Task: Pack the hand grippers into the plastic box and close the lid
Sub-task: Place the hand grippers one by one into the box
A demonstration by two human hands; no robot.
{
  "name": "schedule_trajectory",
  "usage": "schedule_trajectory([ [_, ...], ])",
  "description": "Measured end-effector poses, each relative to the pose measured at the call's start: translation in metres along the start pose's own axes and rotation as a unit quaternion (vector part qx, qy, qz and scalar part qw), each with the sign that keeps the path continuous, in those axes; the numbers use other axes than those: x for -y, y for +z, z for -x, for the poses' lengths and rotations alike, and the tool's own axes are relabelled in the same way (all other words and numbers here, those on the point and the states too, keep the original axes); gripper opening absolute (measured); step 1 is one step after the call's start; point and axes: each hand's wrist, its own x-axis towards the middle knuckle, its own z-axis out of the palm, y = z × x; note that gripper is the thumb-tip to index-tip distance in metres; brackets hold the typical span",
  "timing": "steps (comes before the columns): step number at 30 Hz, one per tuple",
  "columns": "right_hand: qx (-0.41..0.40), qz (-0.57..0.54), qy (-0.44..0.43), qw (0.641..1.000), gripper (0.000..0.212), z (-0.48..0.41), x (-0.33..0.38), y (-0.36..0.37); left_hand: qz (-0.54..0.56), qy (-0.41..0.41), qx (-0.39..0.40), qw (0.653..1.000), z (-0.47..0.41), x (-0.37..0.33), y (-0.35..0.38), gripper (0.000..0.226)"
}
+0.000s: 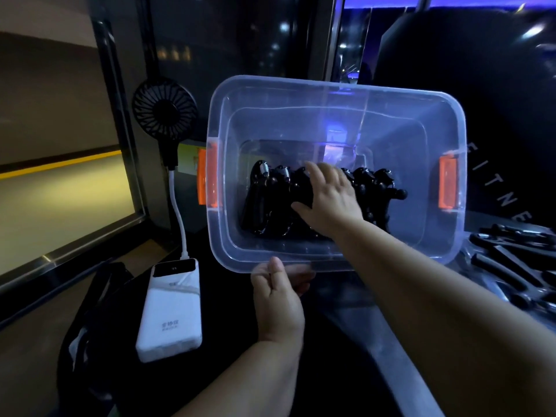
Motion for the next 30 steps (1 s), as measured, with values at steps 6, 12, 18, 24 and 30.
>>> schedule_trajectory([
  [6, 0.026, 0.008, 0.069, 0.997, 0.088, 0.04, -0.05, -0.022, -0.016, -0.001, 0.003, 1.0, 0.003, 0.001, -0.002, 0.02],
  [12, -0.027, 0.036, 0.113, 0.993, 0.073, 0.071, -0.086, -0.051, -0.017, -0.005, 0.006, 1.0, 0.007, -0.003, 0.001, 0.019],
  [18, -0.154, 0.016, 0.226, 0.962, 0.077, 0.112, -0.103, -0.064, -0.022, -0.005, -0.002, 1.0, 0.008, -0.003, 0.0, 0.018],
  [24, -0.033, -0.263, 0.404, 0.876, 0.044, 0.132, -0.129, -0.057, -0.05, -0.022, -0.003, 0.999, 0.005, 0.001, -0.001, 0.026],
  [30, -0.054, -0.342, 0.422, 0.838, 0.019, 0.135, -0.131, -0.049, -0.12, -0.068, 0.023, 0.99, 0.009, 0.0, 0.002, 0.036],
])
